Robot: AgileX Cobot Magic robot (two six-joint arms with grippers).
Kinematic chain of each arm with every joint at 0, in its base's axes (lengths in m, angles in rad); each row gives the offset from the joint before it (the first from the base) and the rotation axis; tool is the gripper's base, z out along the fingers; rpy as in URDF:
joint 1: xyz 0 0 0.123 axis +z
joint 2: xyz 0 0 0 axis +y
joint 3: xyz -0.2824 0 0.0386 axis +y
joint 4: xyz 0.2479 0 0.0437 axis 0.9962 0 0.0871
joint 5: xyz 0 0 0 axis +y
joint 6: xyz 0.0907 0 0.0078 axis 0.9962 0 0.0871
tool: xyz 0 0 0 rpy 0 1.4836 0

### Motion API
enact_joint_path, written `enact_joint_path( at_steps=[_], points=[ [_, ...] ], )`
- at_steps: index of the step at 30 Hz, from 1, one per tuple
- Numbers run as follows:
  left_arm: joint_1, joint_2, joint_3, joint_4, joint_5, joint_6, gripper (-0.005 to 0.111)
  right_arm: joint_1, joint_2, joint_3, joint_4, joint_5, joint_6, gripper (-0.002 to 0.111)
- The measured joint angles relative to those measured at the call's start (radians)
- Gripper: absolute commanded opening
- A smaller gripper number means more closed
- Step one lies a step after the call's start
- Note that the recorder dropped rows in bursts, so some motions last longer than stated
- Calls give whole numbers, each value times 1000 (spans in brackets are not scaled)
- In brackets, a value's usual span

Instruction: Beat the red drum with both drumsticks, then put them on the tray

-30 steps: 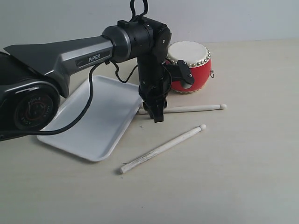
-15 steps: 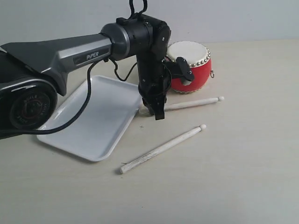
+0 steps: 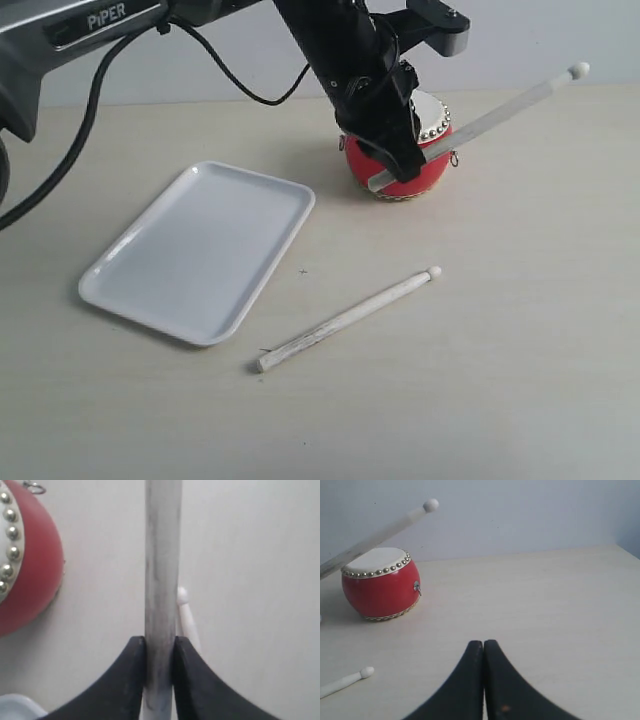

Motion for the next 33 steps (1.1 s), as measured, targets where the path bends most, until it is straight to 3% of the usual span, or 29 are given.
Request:
enact_joint_path(
  at_steps=[4,11,15,18,23,26,29,33],
  points=[
    [0,-39,90,-66,-31,34,0,0,0,0,0,0,0,0],
    [0,-129,352,-168,-227,145,0,0,0,0,-58,-8,-35,0],
    [11,-191,495,-302,-302,302,0,0,0,0,-156,-47,-79,0],
    [35,-233,586,-475,-317,485,0,0,0,0,-96,-111,-35,0],
    [134,-283,733,-805,-290,788,0,0,0,0,-3,-260,-5,0],
    [226,-283,789,-1007,-187,927,0,0,0,0,141,-441,62,0],
    [277,-283,791,-1102,-52,976,0,0,13,-12,181,-634,92,0],
    [287,-283,791,-1147,-24,1019,0,0,383,-224,108,-709,141,0]
  ],
)
